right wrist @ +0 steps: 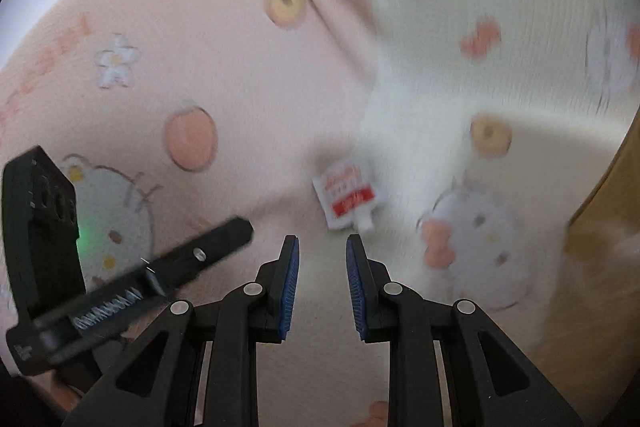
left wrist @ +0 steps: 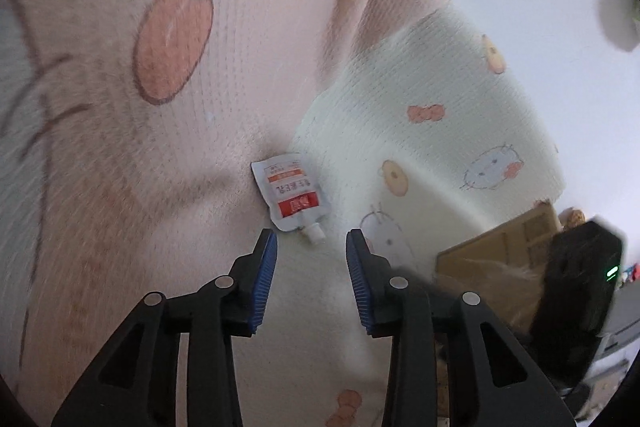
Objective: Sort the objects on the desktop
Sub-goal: 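Withdraw the left gripper from the box to the white-red pouch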
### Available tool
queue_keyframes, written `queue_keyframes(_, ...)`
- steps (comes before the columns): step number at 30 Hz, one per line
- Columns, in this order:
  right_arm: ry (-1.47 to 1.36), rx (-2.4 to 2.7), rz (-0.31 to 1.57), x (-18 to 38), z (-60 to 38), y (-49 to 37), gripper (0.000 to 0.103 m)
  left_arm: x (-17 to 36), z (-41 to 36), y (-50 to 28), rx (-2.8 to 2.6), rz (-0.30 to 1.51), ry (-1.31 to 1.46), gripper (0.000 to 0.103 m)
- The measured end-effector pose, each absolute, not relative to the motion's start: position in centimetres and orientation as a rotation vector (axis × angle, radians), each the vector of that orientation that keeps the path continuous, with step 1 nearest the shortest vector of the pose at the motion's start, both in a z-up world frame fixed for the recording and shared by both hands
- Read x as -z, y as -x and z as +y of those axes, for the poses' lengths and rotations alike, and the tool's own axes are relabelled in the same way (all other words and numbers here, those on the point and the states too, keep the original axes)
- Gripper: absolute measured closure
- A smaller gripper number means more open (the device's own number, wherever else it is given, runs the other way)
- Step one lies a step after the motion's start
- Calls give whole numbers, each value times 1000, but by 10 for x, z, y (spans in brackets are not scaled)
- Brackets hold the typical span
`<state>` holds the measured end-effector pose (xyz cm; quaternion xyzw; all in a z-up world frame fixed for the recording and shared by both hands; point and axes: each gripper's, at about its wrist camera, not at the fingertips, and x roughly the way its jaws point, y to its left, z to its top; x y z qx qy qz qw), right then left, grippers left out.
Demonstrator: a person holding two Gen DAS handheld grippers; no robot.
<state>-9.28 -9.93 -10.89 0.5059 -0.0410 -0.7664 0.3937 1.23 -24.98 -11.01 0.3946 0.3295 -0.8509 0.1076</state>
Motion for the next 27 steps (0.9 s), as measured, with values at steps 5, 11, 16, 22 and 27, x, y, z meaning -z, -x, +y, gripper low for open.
queue_keyframes(5, -1343, 2009, -66, 141, -110, 107, 83, 125, -280, 24, 2446, 1108, -1216, 63)
queue_keyframes(11, -1414, 2001, -26, 171, -129, 114, 83, 137, -298, 80, 2409, 1082, -1315, 63)
queue_keyframes(16, -1431, 1957, -24, 182, -138, 112, 83, 144, -296, 119, 2414, 940, -1417, 63)
queue_keyframes(22, -1419, 1991, -24, 183, -145, 121, 83, 161, -287, 145, 2366, 770, -1575, 63)
queue_keyframes(27, -1440, 1982, -68, 187, -144, 125, 83, 172, -282, 135, 2354, 840, -1629, 63)
